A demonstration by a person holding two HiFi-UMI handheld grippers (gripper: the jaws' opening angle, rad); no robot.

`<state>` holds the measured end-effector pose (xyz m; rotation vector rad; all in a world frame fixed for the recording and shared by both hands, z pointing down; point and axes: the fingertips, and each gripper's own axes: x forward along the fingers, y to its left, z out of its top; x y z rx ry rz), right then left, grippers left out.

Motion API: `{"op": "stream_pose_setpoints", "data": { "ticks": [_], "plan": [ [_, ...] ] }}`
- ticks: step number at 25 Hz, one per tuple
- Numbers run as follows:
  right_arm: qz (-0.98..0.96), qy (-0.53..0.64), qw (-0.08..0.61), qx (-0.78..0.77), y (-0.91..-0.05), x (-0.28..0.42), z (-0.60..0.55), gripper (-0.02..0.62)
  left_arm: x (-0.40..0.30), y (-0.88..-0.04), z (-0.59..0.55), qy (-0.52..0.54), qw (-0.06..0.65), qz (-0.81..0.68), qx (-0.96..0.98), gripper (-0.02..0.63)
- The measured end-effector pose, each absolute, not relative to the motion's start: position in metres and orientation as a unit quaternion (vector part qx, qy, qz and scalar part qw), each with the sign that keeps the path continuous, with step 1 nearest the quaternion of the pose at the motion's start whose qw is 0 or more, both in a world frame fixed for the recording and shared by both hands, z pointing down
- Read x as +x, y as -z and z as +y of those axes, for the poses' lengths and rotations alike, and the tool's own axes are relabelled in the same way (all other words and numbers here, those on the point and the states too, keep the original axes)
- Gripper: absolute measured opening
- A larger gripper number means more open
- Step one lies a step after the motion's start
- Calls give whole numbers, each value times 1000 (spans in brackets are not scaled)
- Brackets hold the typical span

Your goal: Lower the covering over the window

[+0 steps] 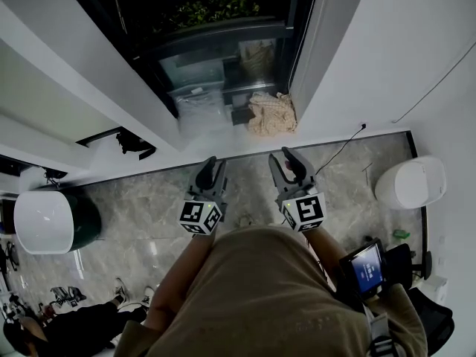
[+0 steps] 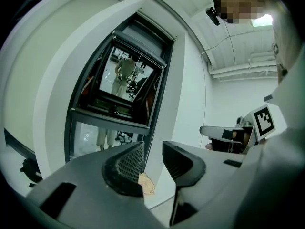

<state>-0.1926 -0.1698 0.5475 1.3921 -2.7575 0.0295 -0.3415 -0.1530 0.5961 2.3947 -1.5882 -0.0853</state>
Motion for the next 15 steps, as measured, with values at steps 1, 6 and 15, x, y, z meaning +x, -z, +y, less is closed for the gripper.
{"op": "stream_pose_setpoints", "data": {
  "ticks": [1,6,15],
  "plan": [
    [-893,-10,26,450,-549,-194,-169,140,-342,-596,-151,29,132,-547,826,129],
    [-892,-20,31,451,-555,-196,-166,140,-346,-601,-143,23,137,-547,826,124],
    [-893,-29,44,446,-564,-192,-158,140,-343,-613,-124,19,157,-548,821,118]
  ]
}}
